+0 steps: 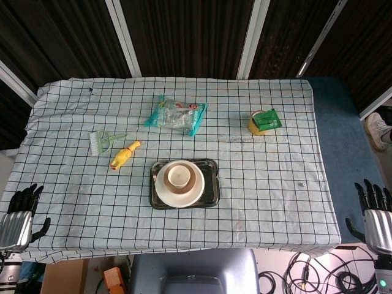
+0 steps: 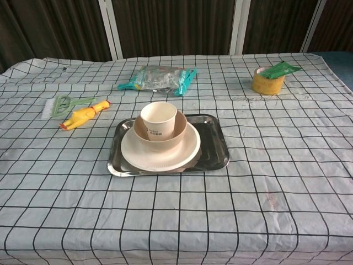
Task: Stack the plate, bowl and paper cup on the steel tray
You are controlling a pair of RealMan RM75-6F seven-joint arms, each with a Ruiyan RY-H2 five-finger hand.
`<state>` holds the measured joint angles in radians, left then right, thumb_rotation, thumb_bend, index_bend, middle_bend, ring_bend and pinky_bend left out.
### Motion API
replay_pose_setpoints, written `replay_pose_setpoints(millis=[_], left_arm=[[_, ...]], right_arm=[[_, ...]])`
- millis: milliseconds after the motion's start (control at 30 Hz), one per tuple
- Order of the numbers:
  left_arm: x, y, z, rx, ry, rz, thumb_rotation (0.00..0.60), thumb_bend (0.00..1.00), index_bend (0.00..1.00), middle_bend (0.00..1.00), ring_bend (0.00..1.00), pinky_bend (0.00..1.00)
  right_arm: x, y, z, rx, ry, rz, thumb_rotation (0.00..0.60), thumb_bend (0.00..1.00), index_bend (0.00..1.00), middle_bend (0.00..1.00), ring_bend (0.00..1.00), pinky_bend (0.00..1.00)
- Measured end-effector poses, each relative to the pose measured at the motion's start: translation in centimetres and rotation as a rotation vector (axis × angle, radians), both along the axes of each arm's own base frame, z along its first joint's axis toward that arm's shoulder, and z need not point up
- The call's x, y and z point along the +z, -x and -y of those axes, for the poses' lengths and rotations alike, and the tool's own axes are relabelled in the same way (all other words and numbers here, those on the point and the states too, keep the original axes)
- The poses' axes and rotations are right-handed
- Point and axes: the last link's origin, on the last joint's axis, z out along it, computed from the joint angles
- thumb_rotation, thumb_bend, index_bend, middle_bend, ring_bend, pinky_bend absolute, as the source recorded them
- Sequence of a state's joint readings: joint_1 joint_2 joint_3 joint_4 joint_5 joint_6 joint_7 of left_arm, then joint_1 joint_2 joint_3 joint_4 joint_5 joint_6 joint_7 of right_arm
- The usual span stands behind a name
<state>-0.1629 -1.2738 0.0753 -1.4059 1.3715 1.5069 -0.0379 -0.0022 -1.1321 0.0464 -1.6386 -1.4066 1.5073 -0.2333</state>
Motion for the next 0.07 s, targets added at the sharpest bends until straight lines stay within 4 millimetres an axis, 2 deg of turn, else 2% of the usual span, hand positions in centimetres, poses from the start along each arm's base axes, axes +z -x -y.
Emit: replay_pose_setpoints(millis=[67], left_arm=[[-0.06, -0.12, 0.12, -0.012, 0.009, -0.003, 0.6, 0.39, 0.0, 0.0, 0.0, 0.0]], right_arm=[[0.06, -0.18, -0.07, 0.009, 0.003, 0.002, 0.6, 0.23, 0.0, 0.0, 0.0, 0.0]])
